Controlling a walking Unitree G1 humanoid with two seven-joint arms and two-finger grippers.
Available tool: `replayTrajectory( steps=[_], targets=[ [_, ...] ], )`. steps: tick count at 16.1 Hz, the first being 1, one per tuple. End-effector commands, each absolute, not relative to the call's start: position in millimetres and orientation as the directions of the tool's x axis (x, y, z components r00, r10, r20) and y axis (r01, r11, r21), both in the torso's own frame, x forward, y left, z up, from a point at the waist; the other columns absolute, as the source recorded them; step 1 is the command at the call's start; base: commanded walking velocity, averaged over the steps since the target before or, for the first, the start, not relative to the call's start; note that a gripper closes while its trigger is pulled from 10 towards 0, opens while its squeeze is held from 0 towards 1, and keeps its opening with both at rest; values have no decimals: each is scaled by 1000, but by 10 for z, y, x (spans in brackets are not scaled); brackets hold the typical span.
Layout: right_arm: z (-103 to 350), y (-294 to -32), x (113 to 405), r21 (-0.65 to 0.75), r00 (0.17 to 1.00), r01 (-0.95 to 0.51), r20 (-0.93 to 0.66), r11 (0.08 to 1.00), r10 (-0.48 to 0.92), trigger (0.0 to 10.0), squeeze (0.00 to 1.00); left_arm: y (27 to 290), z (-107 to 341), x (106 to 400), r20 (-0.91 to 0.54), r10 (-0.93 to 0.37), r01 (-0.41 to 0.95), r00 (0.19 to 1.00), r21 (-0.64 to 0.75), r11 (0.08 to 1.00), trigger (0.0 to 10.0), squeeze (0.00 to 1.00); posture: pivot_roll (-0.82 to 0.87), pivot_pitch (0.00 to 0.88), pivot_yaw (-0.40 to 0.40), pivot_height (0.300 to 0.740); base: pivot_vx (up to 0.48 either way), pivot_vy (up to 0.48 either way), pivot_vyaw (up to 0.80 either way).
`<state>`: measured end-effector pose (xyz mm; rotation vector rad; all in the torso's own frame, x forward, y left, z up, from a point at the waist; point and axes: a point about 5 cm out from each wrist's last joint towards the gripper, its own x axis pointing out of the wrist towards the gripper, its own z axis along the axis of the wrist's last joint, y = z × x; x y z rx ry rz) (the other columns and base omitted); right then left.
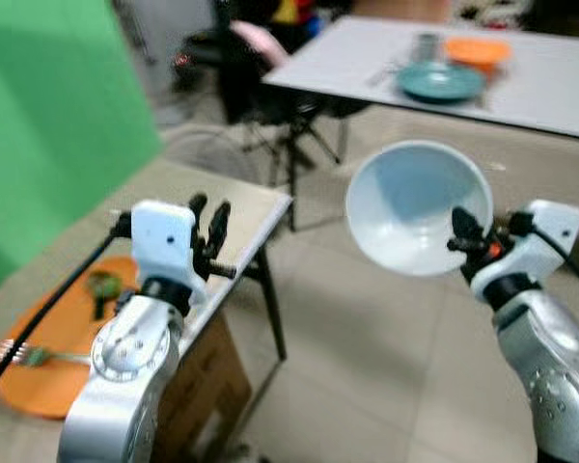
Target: Setting the table
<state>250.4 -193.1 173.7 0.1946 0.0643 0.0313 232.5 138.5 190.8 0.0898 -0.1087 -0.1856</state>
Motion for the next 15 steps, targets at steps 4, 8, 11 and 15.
replayTrajectory(
  steps=[4, 8, 11, 15],
  targets=[
    [1824, -1847, 2509, 205, 998, -51, -12, 977, 55, 10000, 0, 1418, 1869, 2341, 85, -185, 176, 979, 103, 979, 10000, 0, -100, 53, 56, 740, 388, 0, -344],
    [1805, -1853, 2485, 214, 999, -42, -17, 976, 47, 10000, 0, 1383, 1849, 2331, 77, -209, 201, 975, 95, 975, 10000, 0, -102, 54, 60, 740, 394, 0, -200],
    [1793, -1860, 2469, 221, 999, -34, -19, 975, 40, 10000, 0, 1371, 1841, 2333, 74, -219, 212, 973, 93, 973, 10000, 0, -104, 53, 68, 740, 394, 0, -800],
    [1793, -1875, 2461, 222, 999, -28, -19, 975, 33, 10000, 0, 1391, 1784, 2322, 55, -209, 204, 976, 85, 975, 10000, 0, -107, 53, 69, 740, 394, 0, -800]
  ],
)
